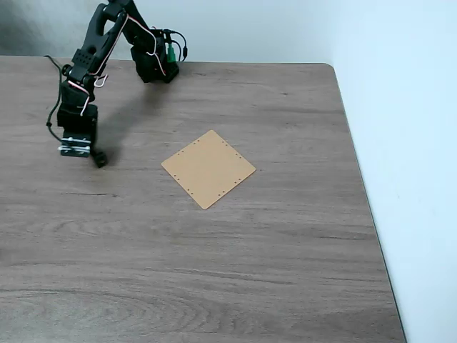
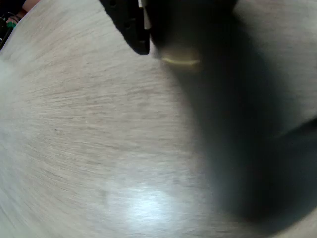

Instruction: Grasp a black block and then place it on the board.

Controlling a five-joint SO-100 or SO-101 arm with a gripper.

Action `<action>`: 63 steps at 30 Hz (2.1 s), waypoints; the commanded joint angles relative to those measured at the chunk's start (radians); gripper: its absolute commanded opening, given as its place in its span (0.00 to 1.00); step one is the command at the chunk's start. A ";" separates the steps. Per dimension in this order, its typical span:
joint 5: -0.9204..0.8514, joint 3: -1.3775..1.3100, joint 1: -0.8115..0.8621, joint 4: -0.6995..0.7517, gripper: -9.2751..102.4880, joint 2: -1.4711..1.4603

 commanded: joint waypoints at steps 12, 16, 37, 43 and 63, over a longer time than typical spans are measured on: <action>0.060 -0.011 -0.003 0.035 0.09 0.071; 0.169 0.025 -0.061 0.135 0.09 0.210; 1.281 -0.014 -0.744 0.279 0.09 0.462; 1.451 -0.114 -0.841 0.242 0.08 0.362; 1.749 -0.199 -1.031 0.109 0.08 0.084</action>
